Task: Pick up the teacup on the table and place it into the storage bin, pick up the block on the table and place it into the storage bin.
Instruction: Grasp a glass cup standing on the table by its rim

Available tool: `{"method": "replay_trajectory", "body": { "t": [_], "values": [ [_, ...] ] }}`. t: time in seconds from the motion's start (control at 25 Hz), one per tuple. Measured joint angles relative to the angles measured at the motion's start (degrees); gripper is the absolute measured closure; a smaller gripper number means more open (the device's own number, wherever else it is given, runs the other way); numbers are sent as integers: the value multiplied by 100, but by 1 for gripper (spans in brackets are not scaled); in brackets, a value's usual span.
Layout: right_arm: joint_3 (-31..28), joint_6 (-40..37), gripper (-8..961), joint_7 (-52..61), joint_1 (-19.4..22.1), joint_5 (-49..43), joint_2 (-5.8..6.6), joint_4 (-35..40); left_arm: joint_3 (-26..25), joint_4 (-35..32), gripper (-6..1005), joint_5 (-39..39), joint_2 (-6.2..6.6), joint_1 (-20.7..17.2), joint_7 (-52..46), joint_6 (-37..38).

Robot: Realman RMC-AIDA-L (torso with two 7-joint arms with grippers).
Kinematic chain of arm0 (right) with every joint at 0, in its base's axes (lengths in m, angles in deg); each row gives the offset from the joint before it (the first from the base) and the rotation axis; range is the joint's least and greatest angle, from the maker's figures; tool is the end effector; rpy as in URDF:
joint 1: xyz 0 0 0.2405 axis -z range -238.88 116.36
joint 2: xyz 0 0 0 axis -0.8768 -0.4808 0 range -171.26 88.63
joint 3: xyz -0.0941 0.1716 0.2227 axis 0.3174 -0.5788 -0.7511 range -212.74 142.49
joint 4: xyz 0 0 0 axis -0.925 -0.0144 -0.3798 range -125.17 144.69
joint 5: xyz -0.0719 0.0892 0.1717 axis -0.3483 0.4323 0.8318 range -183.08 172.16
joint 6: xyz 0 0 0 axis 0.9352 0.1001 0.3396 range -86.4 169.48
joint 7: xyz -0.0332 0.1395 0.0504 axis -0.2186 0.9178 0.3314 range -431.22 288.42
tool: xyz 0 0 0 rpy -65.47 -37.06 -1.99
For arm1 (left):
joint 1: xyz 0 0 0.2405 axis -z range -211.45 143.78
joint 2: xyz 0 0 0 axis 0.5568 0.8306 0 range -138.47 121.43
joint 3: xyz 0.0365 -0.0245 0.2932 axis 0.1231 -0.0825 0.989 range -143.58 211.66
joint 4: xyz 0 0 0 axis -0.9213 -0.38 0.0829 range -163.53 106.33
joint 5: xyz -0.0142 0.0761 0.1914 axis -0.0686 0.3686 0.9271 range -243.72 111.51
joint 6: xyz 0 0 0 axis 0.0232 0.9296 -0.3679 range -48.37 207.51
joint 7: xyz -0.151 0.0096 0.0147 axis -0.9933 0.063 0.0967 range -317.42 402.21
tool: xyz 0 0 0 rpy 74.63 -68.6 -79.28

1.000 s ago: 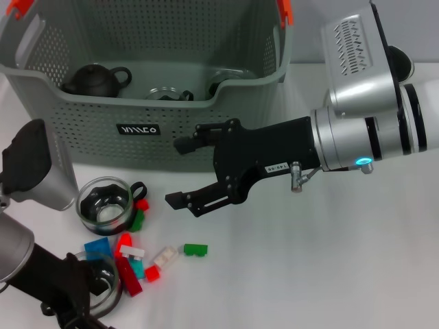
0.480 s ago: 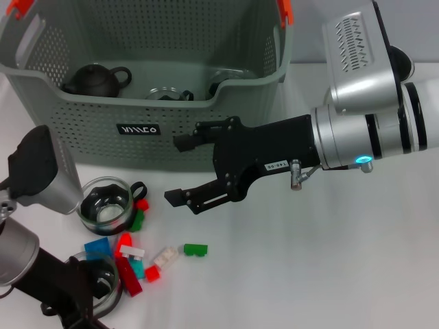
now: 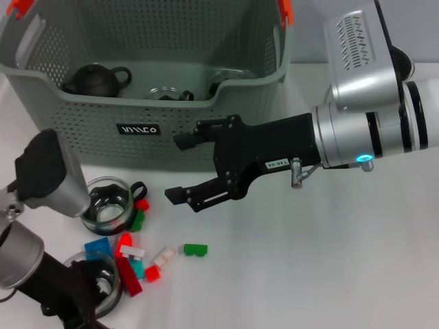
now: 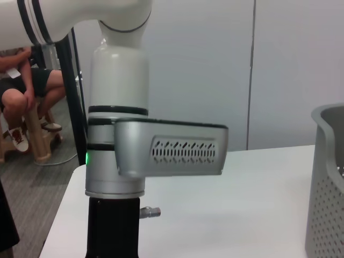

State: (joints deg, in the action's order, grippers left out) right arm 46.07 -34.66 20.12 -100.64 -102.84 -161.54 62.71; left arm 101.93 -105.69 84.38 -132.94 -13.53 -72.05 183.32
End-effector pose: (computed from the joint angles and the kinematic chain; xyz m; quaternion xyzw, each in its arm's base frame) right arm 0.1319 0.3703 -0.0909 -0.9818 0.0294 0.1872 0.0132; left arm -0.2938 0.2735 -0.0323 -0.9446 -0.2716 0.1843 0.0033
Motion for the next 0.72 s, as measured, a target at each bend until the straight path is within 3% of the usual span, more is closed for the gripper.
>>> {"method": "replay_trajectory", "body": {
  "t": [0.32,0.72],
  "values": [
    [-52,-1,13,5,0,5,0,33,202,-24,525,175,-4,4,-138,-187],
    [-148,1,13,-26,-5,9,9,33,172,-145,758,255,-3,13,-158,-224]
  ]
}}
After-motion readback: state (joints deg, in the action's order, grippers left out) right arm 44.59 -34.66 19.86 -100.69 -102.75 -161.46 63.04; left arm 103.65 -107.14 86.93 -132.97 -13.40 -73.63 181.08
